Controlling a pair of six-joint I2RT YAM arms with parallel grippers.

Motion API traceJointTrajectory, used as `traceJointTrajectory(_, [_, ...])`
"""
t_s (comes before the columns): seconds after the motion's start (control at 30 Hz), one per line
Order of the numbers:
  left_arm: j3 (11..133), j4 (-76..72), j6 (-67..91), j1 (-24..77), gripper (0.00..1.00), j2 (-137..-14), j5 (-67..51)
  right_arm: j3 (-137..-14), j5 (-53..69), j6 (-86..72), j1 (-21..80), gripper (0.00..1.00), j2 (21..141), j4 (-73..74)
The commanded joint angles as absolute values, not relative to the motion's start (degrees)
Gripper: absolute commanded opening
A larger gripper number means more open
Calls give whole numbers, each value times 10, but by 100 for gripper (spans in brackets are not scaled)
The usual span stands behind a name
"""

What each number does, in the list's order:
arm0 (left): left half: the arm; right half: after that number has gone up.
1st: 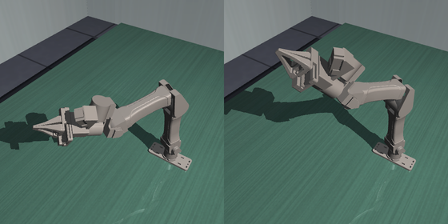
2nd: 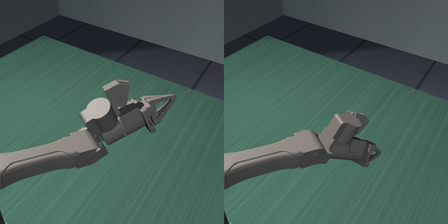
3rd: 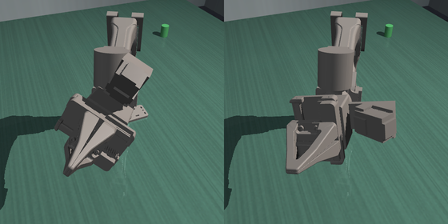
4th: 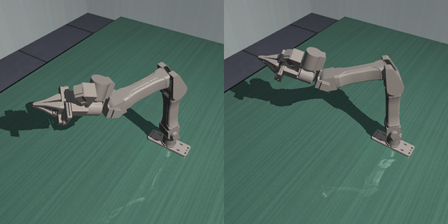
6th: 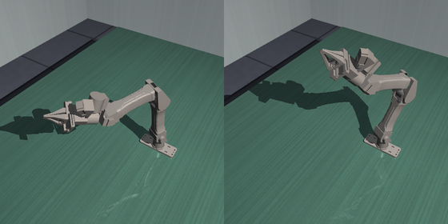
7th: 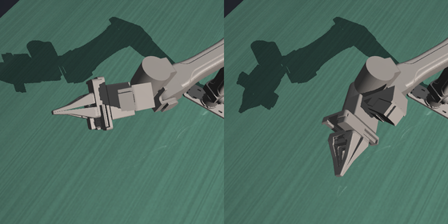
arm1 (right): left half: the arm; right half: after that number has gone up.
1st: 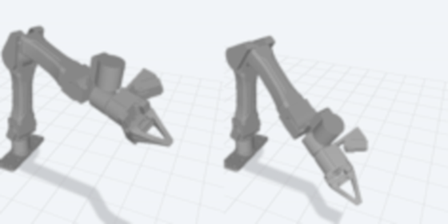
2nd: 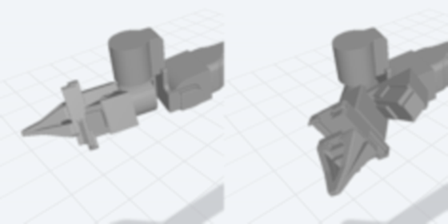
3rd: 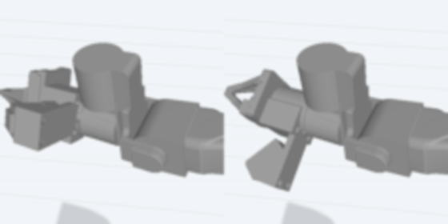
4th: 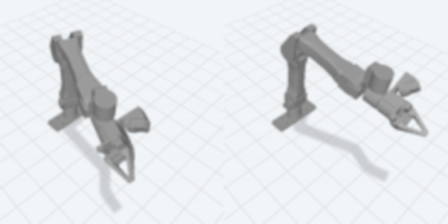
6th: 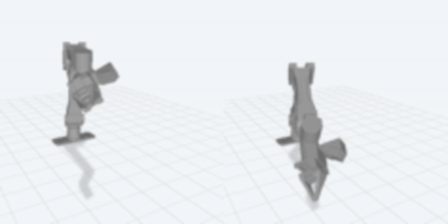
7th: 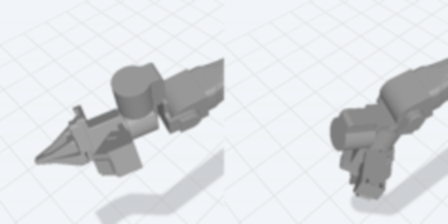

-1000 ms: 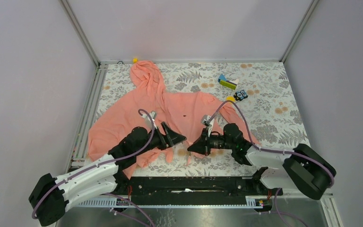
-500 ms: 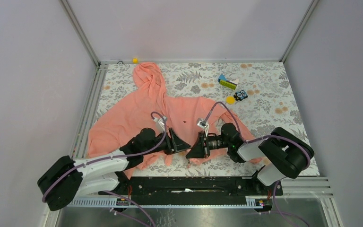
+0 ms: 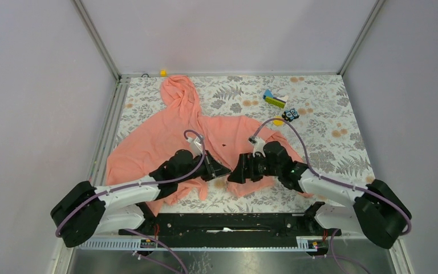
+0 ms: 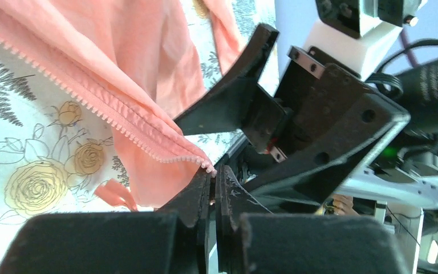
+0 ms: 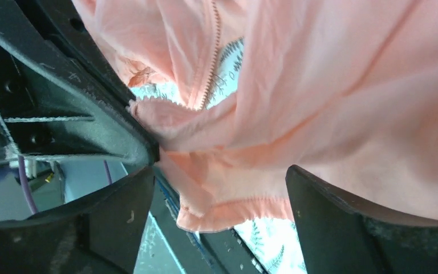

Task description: Zip up the jacket

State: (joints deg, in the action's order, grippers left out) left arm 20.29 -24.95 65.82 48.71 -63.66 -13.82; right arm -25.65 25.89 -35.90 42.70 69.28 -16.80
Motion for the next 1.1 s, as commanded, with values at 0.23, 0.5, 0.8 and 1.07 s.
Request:
traceJointTrajectory(0.23, [243, -233, 722, 491, 0, -689, -90, -325, -107, -441, 594, 64, 616, 101])
traceJointTrajectory(0.5, [242, -223, 724, 491, 0, -678, -91, -342, -174, -348, 642, 62, 663, 37])
traceJointTrajectory(0.8, [245, -200, 721, 491, 0, -660, -84, -321, -97, -261, 642, 62, 689, -71])
traceJointTrajectory(1.07, [243, -179, 717, 486, 0, -636, -78, -284, 16, -248, 601, 3, 687, -142])
